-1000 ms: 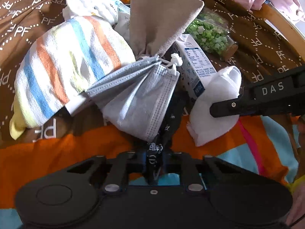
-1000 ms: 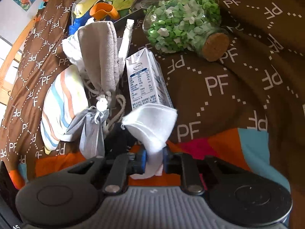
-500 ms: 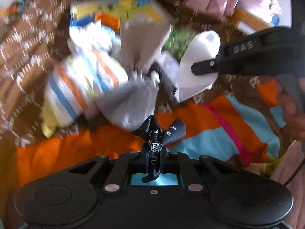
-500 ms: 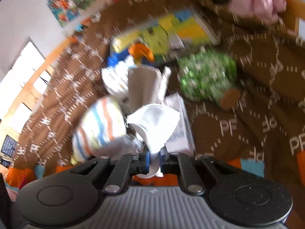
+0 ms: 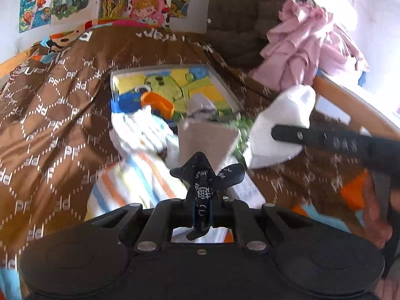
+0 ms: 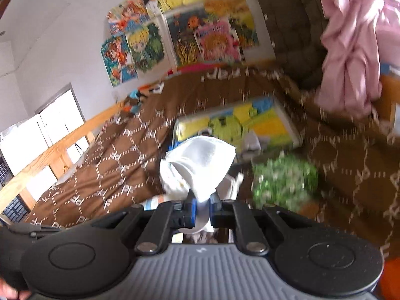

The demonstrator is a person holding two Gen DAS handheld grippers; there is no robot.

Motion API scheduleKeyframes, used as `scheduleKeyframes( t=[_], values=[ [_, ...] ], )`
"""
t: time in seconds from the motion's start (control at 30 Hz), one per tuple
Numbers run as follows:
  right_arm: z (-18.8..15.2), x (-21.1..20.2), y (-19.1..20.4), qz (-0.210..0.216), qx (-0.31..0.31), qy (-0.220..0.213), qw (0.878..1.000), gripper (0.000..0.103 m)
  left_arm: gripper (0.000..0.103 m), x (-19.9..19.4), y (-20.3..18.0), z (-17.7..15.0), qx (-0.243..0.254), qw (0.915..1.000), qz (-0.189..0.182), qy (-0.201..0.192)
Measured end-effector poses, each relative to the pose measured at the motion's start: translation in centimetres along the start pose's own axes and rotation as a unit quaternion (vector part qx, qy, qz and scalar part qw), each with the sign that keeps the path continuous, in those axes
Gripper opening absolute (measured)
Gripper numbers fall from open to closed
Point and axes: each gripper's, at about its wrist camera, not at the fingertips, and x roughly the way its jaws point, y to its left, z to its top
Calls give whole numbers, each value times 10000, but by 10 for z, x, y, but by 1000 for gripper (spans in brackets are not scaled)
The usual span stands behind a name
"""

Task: Organize soft objects
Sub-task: 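Carry the black cloth with left tool while right tool carries the white cloth to the tray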

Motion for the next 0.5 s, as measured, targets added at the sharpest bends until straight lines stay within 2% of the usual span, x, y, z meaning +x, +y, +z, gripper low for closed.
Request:
scheduleKeyframes(
  t=[0.1,0.2,0.5],
  values=[
    [10,10,2,-138,-116,-255,9995,11,10,15,10,18,-141,9997,0,-191],
    [22,26,-6,-133,67,-433,9990,11,10,37,25,39,-345,9987,56,-367],
    [70,123,-29,-232,354,-687,9967,11,11,121,89,98,-715,9922,490,-898]
  ],
)
